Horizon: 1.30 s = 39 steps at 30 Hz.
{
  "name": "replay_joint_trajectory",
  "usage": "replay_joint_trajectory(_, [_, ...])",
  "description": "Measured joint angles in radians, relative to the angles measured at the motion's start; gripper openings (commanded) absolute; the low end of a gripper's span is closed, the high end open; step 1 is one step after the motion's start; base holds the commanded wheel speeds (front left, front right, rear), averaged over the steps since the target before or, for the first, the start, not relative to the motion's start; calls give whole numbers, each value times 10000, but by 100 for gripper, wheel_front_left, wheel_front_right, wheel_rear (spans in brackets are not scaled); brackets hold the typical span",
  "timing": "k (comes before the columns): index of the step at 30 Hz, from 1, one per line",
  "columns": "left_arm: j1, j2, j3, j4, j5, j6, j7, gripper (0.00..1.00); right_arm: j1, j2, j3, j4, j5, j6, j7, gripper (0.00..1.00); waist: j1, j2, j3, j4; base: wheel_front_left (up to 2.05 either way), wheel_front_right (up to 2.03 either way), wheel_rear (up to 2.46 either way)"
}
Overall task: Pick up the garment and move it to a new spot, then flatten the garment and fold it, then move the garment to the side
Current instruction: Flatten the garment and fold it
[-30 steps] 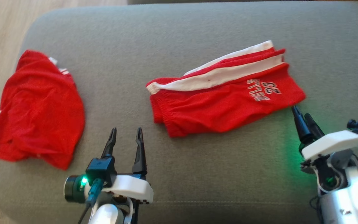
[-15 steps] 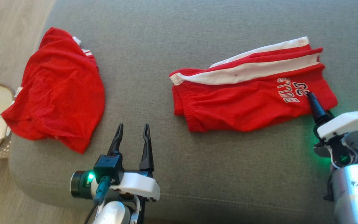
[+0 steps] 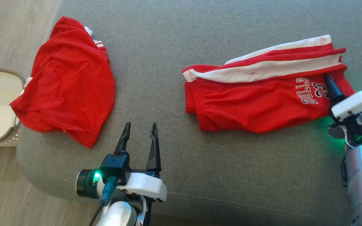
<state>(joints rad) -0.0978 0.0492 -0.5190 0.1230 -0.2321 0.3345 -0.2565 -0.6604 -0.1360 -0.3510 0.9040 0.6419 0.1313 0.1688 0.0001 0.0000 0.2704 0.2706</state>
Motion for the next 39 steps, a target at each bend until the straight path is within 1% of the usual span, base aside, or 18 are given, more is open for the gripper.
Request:
replay_joint_trajectory(5, [-32,0,12,27,0,2,0,100,-33,123,407,-50,165,-4,-10,0,1,0,-91,-21,0,0,0])
replay_joint_trajectory(13, [-30,-2,155,113,0,-4,0,100,586,370,748,-604,1204,-2,-500,0,1,0,-400,-322,0,0,0])
replay_joint_trajectory(18, [1,-2,261,140,0,-33,0,100,1238,408,719,-915,1605,-4,-917,0,0,0,-687,-586,0,0,0])
replay_joint_trajectory(22, [155,0,412,188,0,-100,0,100,1732,376,336,-959,1680,-4,-1292,0,-1,0,-952,-823,0,0,0])
replay_joint_trajectory(25, [278,0,529,215,0,-151,0,100,1913,238,-128,-796,1312,-2,-1613,0,-1,0,-1159,-1012,0,0,0])
replay_joint_trajectory(28, [427,0,633,240,2,-194,0,100,1978,-63,-913,-90,343,-4,-1964,0,-1,0,-1331,-1197,0,0,0])
replay_joint_trajectory(30, [500,0,711,236,2,-240,0,100,1996,-125,-1206,130,-90,-4,-1987,0,-1,0,-1396,-1327,0,0,0])
replay_joint_trajectory(36, [511,0,715,291,2,-355,0,100,1707,113,-1229,136,-1143,-4,-2088,0,-1,0,-1488,-1577,0,0,0])
replay_joint_trajectory(39, [510,0,708,334,2,-368,0,100,1554,339,-851,-337,-1233,-4,-2088,0,-1,0,-1579,-1567,0,0,0])
